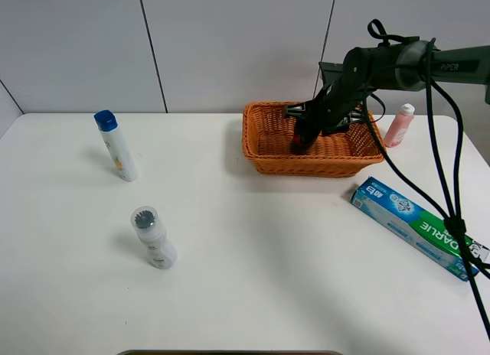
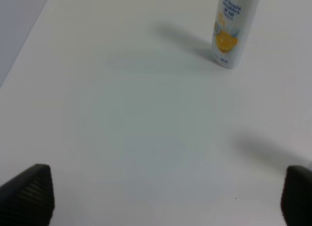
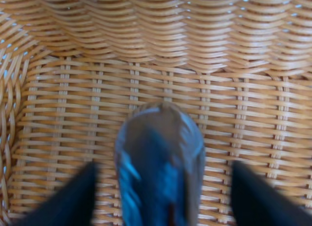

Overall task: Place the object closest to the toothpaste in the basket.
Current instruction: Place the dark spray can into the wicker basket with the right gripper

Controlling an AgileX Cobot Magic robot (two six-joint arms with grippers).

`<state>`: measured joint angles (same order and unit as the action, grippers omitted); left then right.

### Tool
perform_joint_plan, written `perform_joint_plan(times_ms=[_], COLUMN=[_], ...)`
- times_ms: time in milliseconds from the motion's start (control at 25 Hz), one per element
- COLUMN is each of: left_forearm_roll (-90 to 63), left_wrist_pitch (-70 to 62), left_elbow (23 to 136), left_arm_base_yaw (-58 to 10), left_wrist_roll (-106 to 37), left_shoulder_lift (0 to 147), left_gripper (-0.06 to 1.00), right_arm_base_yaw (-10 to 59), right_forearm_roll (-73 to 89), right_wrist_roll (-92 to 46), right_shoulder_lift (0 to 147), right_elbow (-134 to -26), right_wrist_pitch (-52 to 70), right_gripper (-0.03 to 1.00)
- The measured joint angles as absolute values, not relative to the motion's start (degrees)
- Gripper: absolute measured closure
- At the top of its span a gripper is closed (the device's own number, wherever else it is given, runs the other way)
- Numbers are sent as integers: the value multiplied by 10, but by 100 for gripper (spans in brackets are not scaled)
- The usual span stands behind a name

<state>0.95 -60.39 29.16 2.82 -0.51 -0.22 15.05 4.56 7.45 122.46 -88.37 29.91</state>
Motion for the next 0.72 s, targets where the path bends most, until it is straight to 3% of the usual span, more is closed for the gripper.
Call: perform_joint_plan(times_ms=[80,160,720], left_forearm_roll=[10,10,10], left_wrist_pitch=[-604,-604,-604], left_elbow=[292,292,292], left_arm_base_yaw=[28,28,28], left_wrist_roll=[-5,-5,-5], left_shoulder_lift=[-2,-2,-2], left_gripper=[0,0,0], right_arm_base_yaw=[150,150,150], right_forearm_roll=[46,46,46], right_wrist_roll=[71,70,70], right_shoulder_lift=[1225,1225,1217], right_elbow=[-884,-884,-884], right_wrist_pitch=[297,293,294], right_gripper=[5,0,-2])
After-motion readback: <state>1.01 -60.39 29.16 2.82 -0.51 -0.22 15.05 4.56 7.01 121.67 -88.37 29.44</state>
